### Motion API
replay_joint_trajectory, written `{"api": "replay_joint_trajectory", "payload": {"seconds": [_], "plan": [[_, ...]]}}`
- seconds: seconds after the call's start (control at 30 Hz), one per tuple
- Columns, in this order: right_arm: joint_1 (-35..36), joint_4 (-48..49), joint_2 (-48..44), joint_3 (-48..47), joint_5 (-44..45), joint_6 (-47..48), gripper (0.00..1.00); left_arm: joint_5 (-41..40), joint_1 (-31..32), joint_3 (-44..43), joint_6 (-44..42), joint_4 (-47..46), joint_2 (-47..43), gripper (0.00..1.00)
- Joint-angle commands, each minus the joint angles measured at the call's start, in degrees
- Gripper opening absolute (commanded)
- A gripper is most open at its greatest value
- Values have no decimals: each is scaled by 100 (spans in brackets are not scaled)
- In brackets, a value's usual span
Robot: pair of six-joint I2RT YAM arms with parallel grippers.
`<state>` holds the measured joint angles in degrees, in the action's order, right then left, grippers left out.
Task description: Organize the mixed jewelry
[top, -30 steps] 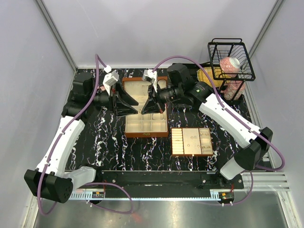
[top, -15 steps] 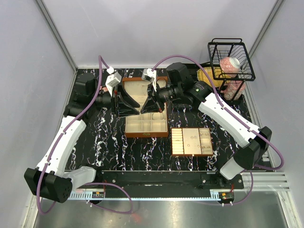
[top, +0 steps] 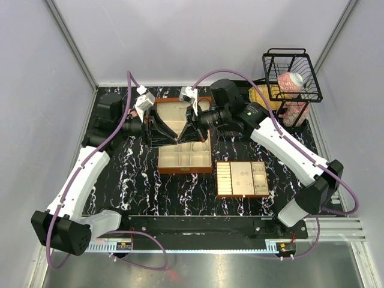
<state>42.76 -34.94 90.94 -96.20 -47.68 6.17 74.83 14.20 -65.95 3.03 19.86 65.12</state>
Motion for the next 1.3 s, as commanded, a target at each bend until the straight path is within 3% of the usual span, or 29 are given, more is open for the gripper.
{"api": "replay_joint_trajectory", "payload": {"seconds": [0.0,0.13,0.97,1.17,1.23,1.27], "plan": [[48,154,-129,-197,-40,33,0,-12,22,30,-135,-131,-26,33],[48,154,-164,-171,4,51,0,-38,22,30,-180,-61,-26,26],[39,163,-225,-118,101,112,0,-47,39,12,-188,-8,0,13],[39,154,-217,-100,110,112,0,-56,39,-40,-153,1,27,4],[48,163,-217,-65,127,121,4,-91,48,-49,-127,-8,35,0],[48,163,-225,-65,136,138,10,-117,39,-40,-127,-8,27,0]]}}
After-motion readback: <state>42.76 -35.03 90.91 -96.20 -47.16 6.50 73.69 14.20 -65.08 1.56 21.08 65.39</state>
